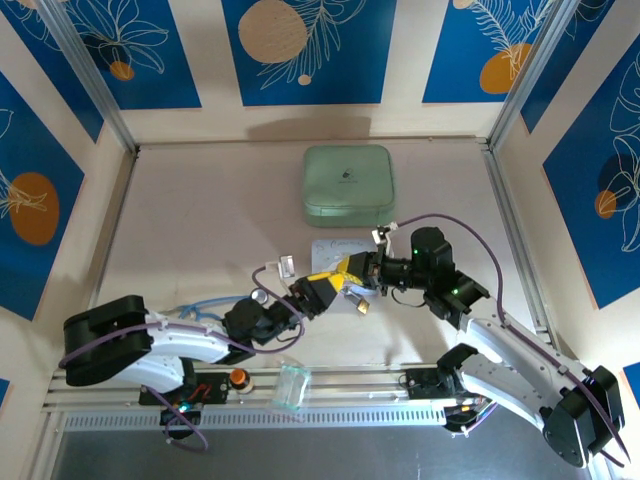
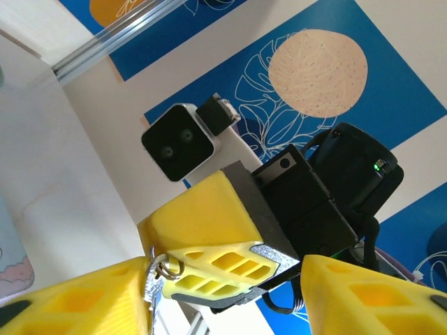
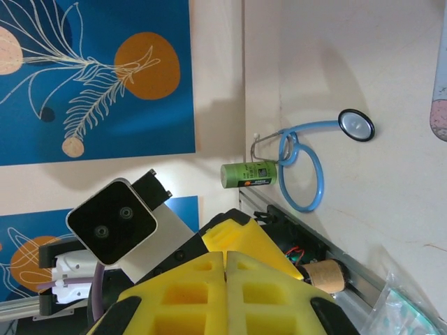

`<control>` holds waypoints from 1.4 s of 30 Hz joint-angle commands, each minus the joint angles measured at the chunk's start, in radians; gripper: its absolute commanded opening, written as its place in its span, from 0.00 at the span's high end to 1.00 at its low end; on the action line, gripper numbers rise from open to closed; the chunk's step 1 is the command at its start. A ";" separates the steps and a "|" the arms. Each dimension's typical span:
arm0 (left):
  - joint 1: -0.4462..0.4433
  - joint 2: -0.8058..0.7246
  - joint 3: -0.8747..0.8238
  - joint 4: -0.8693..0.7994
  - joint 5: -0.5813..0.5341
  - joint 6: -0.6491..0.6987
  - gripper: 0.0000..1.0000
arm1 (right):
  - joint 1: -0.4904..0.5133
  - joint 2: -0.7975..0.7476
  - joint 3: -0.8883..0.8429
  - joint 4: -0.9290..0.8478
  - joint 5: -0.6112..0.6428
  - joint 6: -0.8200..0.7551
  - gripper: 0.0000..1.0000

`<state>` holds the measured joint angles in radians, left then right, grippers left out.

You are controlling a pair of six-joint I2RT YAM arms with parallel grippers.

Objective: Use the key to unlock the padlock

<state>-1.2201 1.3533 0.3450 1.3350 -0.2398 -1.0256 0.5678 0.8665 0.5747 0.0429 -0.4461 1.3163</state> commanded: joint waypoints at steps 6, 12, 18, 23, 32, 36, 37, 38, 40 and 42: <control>0.024 0.033 -0.008 0.069 0.034 -0.084 0.53 | -0.009 -0.017 -0.036 0.025 0.003 0.025 1.00; 0.025 0.059 0.013 0.023 0.056 -0.116 0.59 | -0.021 -0.039 -0.050 0.002 0.024 0.028 1.00; 0.030 0.079 0.008 0.028 0.058 -0.138 0.73 | -0.025 -0.043 -0.052 -0.018 0.027 0.017 1.00; 0.038 0.078 0.015 -0.003 0.070 -0.149 0.82 | -0.026 -0.046 -0.061 -0.023 0.029 0.012 1.00; 0.060 0.014 0.009 -0.132 0.075 -0.169 0.95 | -0.054 -0.073 -0.088 -0.046 0.030 0.011 1.00; 0.090 -0.051 0.008 -0.248 0.104 -0.171 1.00 | -0.057 -0.082 -0.099 -0.061 0.025 0.004 1.00; 0.100 -0.071 0.011 -0.287 0.114 -0.172 1.00 | -0.059 -0.086 -0.102 -0.061 0.020 0.002 1.00; 0.110 -0.087 0.016 -0.324 0.127 -0.171 1.00 | -0.059 -0.090 -0.104 -0.065 0.020 -0.002 1.00; 0.135 -0.119 0.036 -0.408 0.177 -0.162 1.00 | -0.062 -0.100 -0.103 -0.094 0.024 -0.021 1.00; 0.166 -0.151 0.071 -0.508 0.247 -0.142 1.00 | -0.072 -0.107 -0.093 -0.136 0.015 -0.071 0.95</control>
<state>-1.0912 1.2484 0.3626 0.9813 -0.0761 -1.1950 0.5129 0.7807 0.4808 -0.0200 -0.4210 1.3144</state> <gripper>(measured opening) 0.047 0.052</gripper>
